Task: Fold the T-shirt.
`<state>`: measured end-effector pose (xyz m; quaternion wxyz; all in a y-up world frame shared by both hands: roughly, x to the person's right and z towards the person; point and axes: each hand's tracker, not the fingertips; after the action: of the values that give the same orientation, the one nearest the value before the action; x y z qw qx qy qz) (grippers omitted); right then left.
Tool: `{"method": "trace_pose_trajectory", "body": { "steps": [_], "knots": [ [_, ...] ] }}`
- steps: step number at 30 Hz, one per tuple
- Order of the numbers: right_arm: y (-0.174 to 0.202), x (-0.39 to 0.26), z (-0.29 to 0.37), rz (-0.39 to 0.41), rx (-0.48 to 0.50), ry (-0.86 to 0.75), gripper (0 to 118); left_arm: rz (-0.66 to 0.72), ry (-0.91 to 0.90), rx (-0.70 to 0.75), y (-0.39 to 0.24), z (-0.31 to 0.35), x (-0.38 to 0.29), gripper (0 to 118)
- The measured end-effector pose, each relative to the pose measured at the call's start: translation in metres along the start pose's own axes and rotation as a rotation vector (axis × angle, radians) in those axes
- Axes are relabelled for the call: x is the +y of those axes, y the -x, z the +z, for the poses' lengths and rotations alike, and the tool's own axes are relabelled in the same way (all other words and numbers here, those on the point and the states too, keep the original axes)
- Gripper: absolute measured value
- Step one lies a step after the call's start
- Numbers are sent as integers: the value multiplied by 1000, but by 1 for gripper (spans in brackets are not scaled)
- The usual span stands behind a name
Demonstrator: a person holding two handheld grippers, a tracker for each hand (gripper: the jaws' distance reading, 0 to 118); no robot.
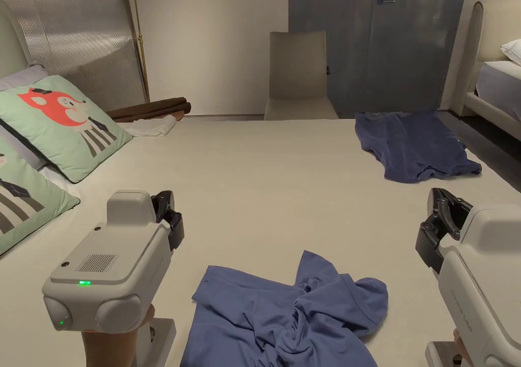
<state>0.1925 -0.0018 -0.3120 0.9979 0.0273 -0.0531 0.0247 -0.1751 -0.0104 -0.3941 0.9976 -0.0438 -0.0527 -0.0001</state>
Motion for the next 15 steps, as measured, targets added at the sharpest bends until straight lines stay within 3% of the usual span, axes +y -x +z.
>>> {"method": "trace_pose_trajectory", "body": {
  "steps": [2, 10, 15],
  "knots": [
    [1, 0, 0, 0, 3, 0, 0, 37, 40, -55, 4, -1, -2, 0],
    [2, -1, -4, 4, 7, 9, 0, 32, 103, -53, 0, -12, -7, 0],
    [0, -5, -5, 2, 8, 19, 0, 126, 449, -106, 3, -32, -28, 0]
  ]
}}
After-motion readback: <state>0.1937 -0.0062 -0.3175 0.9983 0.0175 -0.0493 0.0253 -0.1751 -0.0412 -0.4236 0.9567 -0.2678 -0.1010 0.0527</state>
